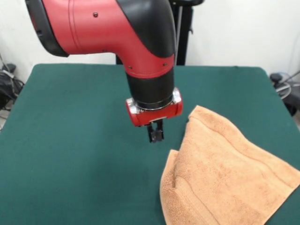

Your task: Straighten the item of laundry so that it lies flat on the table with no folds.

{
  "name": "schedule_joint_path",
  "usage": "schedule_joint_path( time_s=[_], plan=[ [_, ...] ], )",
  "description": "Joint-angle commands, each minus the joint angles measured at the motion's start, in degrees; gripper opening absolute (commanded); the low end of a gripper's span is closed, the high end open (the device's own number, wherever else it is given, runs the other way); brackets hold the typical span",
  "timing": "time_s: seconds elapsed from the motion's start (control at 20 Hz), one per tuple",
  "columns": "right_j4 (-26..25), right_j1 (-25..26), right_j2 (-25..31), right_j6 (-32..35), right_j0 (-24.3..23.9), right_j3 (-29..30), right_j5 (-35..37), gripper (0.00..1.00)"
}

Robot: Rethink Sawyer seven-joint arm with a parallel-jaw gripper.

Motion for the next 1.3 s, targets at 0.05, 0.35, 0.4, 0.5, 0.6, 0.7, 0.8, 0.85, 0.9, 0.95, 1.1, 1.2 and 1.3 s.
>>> schedule_joint_path(
  time_s=[0.05, 0.35, 0.4, 0.5, 0.6, 0.7, 0.8, 0.85, 0.9, 0.95, 1.1, 1.2, 1.3],
  plan=[
    [0.6, 2.2, -6.6, 17.2, 3.8, 4.3, -9.6, 0.00],
    [2.9, 3.8, -9.5, 19.6, 7.9, 3.5, -12.6, 0.00],
    [3.3, 4.1, -10.0, 20.0, 8.7, 3.2, -13.2, 0.00],
    [4.0, 5.6, -11.2, 20.4, 10.3, 1.9, -14.6, 0.00],
    [5.5, 6.9, -12.5, 20.8, 12.1, 0.2, -13.8, 0.00],
    [7.0, 7.8, -13.5, 21.0, 13.7, -0.9, -13.7, 0.00],
    [8.2, 9.0, -14.1, 20.1, 14.5, -2.6, -13.3, 0.00],
    [8.9, 9.7, -14.5, 19.8, 15.0, -3.5, -12.8, 0.00],
    [9.4, 10.1, -14.8, 19.4, 15.3, -4.0, -13.0, 0.00],
    [9.8, 10.5, -15.0, 19.1, 15.6, -4.5, -13.2, 0.00],
    [11.1, 12.5, -15.3, 17.7, 15.7, -5.6, -14.6, 0.00],
    [11.5, 14.5, -15.4, 16.7, 15.6, -7.1, -16.2, 0.00],
    [11.9, 15.9, -15.4, 16.1, 15.5, -7.8, -17.8, 0.00]
  ],
)
